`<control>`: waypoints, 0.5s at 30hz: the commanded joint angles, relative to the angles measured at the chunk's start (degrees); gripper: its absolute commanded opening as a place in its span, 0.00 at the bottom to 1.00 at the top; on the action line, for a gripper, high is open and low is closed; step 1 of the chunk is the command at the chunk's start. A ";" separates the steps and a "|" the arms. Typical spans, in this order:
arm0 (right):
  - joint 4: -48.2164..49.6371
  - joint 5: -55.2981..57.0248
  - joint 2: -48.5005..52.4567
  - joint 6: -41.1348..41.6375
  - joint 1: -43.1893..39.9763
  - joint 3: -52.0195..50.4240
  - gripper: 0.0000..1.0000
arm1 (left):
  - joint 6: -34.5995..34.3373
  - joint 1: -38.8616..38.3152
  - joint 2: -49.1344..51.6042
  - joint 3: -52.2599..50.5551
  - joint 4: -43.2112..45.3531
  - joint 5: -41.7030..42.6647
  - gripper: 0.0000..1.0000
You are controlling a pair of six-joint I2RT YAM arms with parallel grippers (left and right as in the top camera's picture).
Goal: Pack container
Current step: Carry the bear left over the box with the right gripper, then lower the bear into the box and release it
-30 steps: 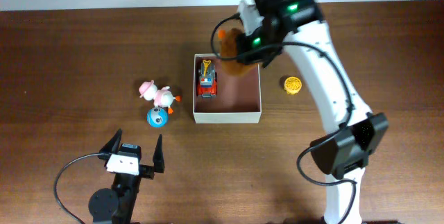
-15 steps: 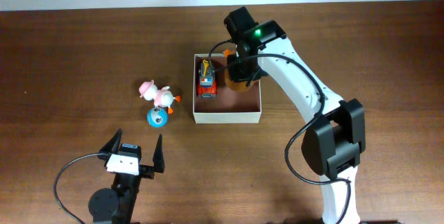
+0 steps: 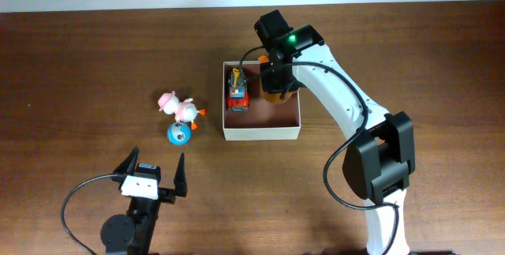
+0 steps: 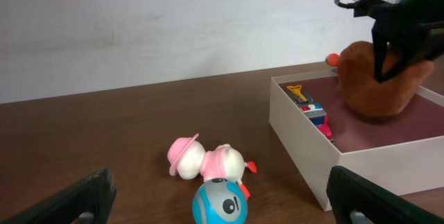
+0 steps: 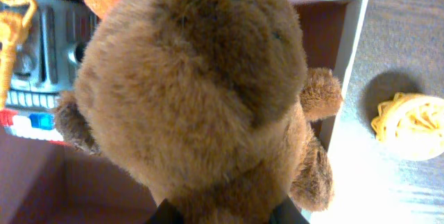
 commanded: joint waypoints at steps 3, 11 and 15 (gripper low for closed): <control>-1.51 -0.22 0.85 0.70 0.02 -0.24 0.18 | 0.90 0.13 -0.46 -0.44 0.09 -0.02 1.00; -2.95 -7.93 0.83 0.42 0.00 -0.17 0.18 | 0.90 0.13 -0.46 -0.44 0.11 -0.02 1.00; -4.02 -8.59 0.83 0.22 -0.02 -0.17 0.18 | 0.90 0.13 -0.46 -0.44 0.09 -0.02 0.99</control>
